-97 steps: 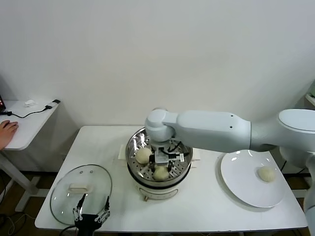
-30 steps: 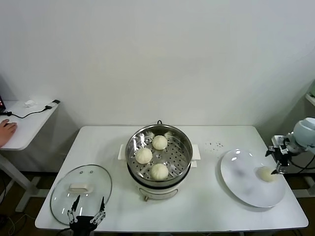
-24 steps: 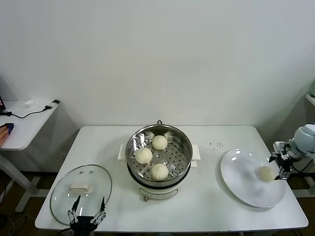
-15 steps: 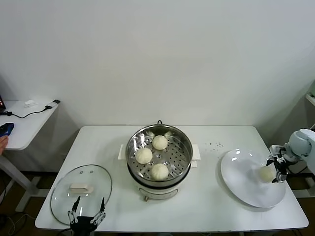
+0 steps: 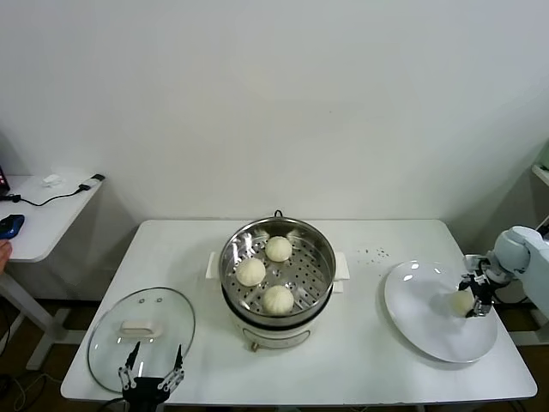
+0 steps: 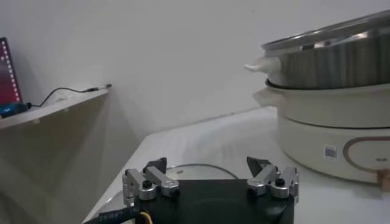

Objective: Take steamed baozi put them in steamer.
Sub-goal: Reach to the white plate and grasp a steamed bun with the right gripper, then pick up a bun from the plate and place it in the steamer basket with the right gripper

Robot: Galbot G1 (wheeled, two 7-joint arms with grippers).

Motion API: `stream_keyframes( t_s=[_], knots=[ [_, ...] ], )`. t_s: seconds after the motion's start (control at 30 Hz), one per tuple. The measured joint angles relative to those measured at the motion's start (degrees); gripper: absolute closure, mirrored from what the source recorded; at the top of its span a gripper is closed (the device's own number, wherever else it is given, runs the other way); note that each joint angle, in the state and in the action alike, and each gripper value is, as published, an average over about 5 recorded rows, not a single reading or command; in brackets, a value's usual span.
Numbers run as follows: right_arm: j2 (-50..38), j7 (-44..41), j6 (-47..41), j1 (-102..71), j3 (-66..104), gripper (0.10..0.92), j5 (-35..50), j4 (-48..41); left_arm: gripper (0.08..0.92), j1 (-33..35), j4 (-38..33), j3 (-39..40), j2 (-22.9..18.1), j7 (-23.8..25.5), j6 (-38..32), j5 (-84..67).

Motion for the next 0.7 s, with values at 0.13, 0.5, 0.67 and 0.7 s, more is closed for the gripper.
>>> stream_keyframes(
  t_s=[0.13,0.5,0.67,0.7],
  knots=[
    [-0.23,-0.19,0.03,0.44,-0.32,0.528,0.24,0.07,0.177,0.20,-0.02,0.00,-0.01,-0.05,-0.10,0.01],
    [-1.43,-0.34,-1.04,3.09,-2.32,0.584,2.77,1.34,0.177,0.48,-0.04,0.17,0.01,-0.12,-0.44,-0.08],
    [-1.86,-0.37,-2.95,7.39,-6.35,0.579,7.25,3.47,0.177,0.54,-0.04,0.48,0.11,-0.15,-0.61,-0.14],
    [-1.83,-0.39,-3.43,8.54,-7.39,0.578,8.41,4.02,0.177,0.57,-0.07,0.57,0.14,-0.16,-0.63,-0.13]
  ],
)
